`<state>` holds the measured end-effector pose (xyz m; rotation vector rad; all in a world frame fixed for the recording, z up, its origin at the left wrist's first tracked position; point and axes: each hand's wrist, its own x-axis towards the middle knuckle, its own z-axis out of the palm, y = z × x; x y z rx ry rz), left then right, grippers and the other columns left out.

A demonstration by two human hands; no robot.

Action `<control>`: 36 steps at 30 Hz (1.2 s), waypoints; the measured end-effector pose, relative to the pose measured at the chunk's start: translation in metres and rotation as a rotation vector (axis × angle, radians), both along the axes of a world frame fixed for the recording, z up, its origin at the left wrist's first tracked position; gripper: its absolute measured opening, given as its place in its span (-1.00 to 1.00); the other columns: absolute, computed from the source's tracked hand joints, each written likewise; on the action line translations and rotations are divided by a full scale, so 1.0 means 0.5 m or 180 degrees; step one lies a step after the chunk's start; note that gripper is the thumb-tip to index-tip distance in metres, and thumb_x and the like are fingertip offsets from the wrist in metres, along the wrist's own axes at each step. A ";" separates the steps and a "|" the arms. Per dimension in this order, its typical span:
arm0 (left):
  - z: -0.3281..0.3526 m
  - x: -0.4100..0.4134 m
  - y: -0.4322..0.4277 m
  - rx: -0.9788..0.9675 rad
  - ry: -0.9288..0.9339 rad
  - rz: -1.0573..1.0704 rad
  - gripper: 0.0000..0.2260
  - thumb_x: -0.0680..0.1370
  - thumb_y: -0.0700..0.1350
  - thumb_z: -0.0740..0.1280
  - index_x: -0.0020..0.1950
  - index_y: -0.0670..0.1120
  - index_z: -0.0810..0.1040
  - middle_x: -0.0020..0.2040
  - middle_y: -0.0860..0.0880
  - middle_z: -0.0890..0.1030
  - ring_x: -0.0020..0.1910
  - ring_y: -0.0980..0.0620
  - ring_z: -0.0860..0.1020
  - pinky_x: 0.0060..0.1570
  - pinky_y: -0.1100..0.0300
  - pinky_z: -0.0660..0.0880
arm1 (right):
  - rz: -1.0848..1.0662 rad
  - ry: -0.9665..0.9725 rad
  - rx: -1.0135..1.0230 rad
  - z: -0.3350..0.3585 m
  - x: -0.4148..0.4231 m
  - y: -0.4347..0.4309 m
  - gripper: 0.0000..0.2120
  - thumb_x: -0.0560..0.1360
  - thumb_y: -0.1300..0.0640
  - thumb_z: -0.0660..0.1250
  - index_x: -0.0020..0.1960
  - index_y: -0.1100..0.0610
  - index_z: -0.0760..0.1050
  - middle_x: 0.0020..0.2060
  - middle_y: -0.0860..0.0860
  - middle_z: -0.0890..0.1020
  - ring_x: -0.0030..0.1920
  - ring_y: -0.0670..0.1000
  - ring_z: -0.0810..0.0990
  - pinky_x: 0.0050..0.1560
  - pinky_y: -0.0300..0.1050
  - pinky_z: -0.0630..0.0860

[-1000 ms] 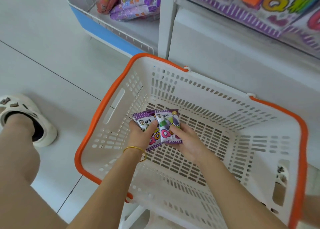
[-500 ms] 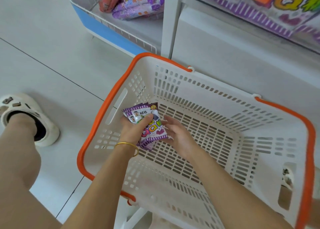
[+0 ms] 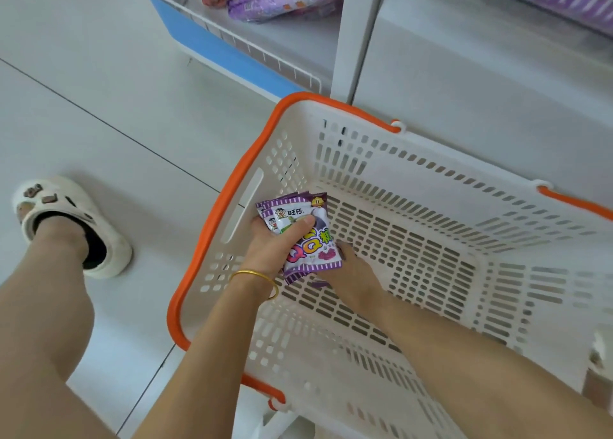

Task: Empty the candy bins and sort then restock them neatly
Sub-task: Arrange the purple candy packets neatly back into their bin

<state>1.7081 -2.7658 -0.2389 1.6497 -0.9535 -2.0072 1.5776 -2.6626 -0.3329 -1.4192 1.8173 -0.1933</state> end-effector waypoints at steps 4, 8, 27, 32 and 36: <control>0.019 -0.015 0.007 0.0028 0.0054 -0.0045 -0.45 0.35 -0.06 0.55 0.24 -0.20 0.46 0.00 -0.22 0.67 -0.10 -0.18 0.67 -0.07 -0.08 0.61 | -0.1877 -0.1432 0.0516 0.061 -0.075 0.020 -0.69 0.44 0.24 0.27 0.17 0.16 0.46 0.06 0.11 0.51 0.02 0.15 0.54 0.01 0.03 0.56; 0.078 -0.043 0.032 -0.0113 0.0027 -0.0241 -0.55 0.38 -0.09 0.51 0.20 -0.19 0.50 -0.06 -0.20 0.69 -0.15 -0.16 0.68 -0.19 0.02 0.63 | -0.3560 -0.3395 0.0824 0.187 -0.155 0.048 -0.74 0.53 0.28 0.29 0.21 0.22 0.45 -0.03 0.21 0.64 -0.22 0.15 0.65 -0.26 0.07 0.64; 0.497 -0.198 0.145 -0.1117 0.0005 -0.1496 -0.23 0.32 0.06 0.56 0.40 -0.13 0.28 0.16 -0.13 0.60 0.04 -0.12 0.62 0.05 -0.04 0.56 | -0.3083 -0.2960 -0.0821 0.674 -0.269 0.188 -0.93 0.49 0.21 0.37 -0.02 0.15 0.53 -0.24 0.12 0.69 -0.27 0.11 0.67 -0.23 0.07 0.64; 0.546 -0.253 0.141 -0.1384 -0.0124 -0.2101 0.15 0.14 0.31 0.56 0.53 0.02 -0.01 0.38 -0.02 0.37 0.26 -0.05 0.44 0.24 0.01 0.40 | -0.2870 -0.2017 -0.0882 0.762 -0.322 0.230 -0.89 0.44 0.28 0.41 -0.10 0.14 0.51 -0.30 0.07 0.62 -0.33 0.01 0.58 -0.33 -0.19 0.49; 0.594 -0.264 0.129 -0.1274 0.0289 -0.2237 0.21 0.04 0.22 0.59 0.55 0.04 0.01 0.28 -0.05 0.54 0.12 -0.02 0.60 0.13 -0.02 0.53 | -0.2721 -0.1805 -0.0968 0.820 -0.351 0.278 -0.65 0.44 0.40 0.33 0.15 0.09 0.50 -0.13 0.11 0.59 -0.16 0.06 0.55 -0.22 -0.11 0.47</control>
